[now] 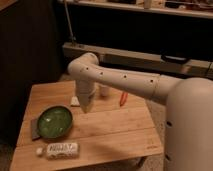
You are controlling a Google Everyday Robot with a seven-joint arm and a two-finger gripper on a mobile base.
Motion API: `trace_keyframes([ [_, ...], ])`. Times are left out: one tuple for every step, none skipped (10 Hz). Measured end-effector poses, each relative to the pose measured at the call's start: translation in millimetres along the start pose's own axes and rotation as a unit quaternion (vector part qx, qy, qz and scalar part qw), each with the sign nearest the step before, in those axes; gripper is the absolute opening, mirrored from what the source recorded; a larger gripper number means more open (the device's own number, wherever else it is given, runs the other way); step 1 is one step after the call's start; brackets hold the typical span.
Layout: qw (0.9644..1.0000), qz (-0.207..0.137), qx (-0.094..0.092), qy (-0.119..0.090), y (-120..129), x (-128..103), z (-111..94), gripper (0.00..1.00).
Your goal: Move the arm in a circular motion
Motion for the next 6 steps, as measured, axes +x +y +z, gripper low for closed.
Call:
trace_keyframes([
  [1.0,0.004,-0.001,0.001,-4.2,8.6,-1.2,0.0],
  [0.9999,0.012,-0.006,0.007,-7.7,15.7,-1.8,0.0],
  [0.9997,0.019,-0.011,0.013,-13.5,13.6,-1.2,0.0],
  [0.9994,0.026,-0.016,0.018,-20.9,9.9,-1.9,0.0],
  [0.999,0.034,-0.019,0.021,-25.0,13.4,-3.9,0.0],
  [0.9986,0.043,-0.021,0.023,-24.7,21.0,-6.2,0.0],
])
